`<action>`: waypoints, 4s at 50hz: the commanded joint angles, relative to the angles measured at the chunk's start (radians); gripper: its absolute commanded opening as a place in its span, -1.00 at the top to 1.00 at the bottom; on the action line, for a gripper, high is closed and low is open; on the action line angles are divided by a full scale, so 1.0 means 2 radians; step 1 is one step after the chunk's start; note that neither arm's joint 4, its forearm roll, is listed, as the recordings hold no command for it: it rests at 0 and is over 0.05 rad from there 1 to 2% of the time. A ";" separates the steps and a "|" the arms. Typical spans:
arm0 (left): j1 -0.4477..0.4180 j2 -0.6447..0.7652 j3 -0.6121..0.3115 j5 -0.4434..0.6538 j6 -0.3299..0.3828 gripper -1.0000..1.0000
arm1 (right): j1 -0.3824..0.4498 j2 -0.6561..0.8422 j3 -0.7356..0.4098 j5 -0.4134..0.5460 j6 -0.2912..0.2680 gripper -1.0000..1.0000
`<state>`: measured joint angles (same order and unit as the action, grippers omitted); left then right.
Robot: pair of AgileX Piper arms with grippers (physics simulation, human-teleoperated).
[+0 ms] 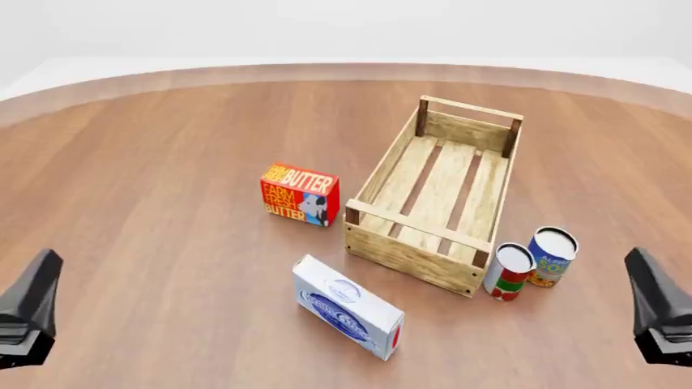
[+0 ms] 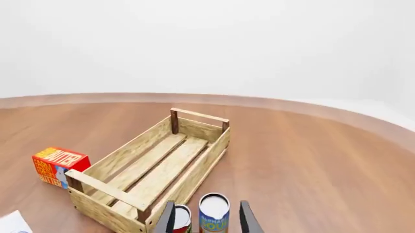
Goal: Pick up the ketchup, and put it in the wooden tray.
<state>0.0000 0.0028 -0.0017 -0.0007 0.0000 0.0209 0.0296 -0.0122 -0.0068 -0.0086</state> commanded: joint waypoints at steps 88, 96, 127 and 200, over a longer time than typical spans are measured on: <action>0.000 0.002 -0.001 -0.001 0.000 -1.00 | 0.629 0.807 -0.368 -0.232 0.028 -1.00; 0.000 0.002 -0.001 -0.001 0.000 -1.00 | 0.656 0.851 -0.410 -0.221 0.025 -1.00; 0.000 0.002 -0.001 -0.001 0.000 -1.00 | 0.696 0.920 -0.503 -0.191 -0.002 -1.00; 0.000 0.002 -0.001 -0.001 0.000 -1.00 | 0.696 1.077 -0.623 -0.174 -0.021 -1.00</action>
<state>0.0000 0.0073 -0.0043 -0.0017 0.0000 1.4114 2.1550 -1.2364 -0.3561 -0.0503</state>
